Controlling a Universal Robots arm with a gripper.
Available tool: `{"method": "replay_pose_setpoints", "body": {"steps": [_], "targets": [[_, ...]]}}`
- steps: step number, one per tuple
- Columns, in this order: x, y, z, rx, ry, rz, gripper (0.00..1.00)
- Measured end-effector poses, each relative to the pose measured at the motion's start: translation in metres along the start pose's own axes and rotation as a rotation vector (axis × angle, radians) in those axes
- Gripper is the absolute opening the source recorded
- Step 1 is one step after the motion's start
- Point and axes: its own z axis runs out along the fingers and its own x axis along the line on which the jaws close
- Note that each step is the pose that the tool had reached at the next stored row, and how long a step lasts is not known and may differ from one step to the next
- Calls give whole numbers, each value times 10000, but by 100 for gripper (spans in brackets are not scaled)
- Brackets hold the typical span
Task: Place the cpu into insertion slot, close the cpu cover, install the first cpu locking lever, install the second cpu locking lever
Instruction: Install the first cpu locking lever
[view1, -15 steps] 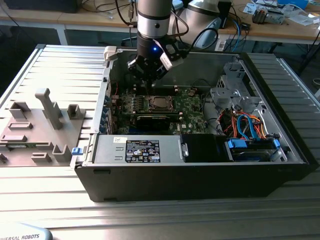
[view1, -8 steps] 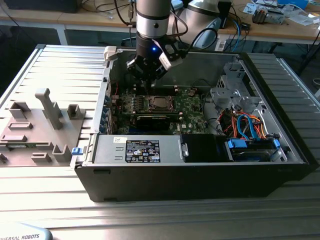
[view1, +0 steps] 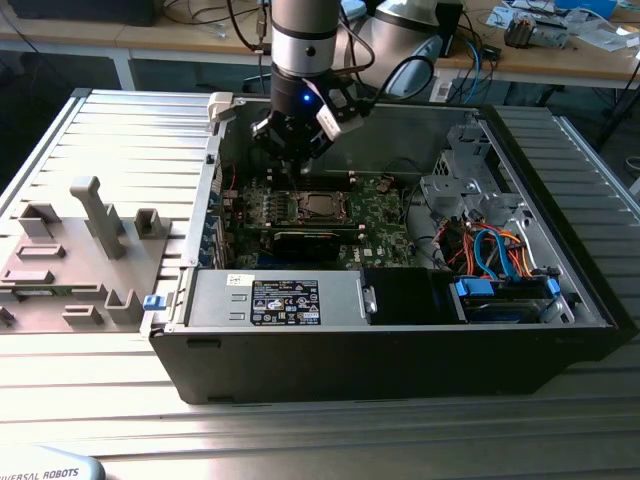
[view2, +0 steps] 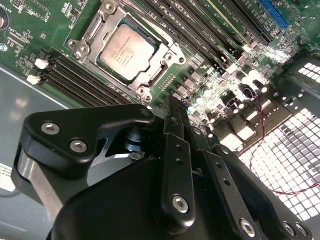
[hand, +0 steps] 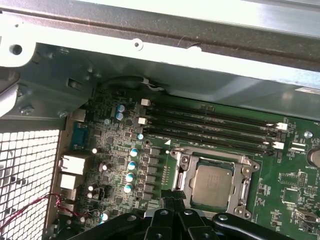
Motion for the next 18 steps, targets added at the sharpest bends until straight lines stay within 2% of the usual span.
{"method": "replay_pose_setpoints", "body": {"steps": [18], "targets": [[45, 8, 1, 0, -1, 0, 11]]}}
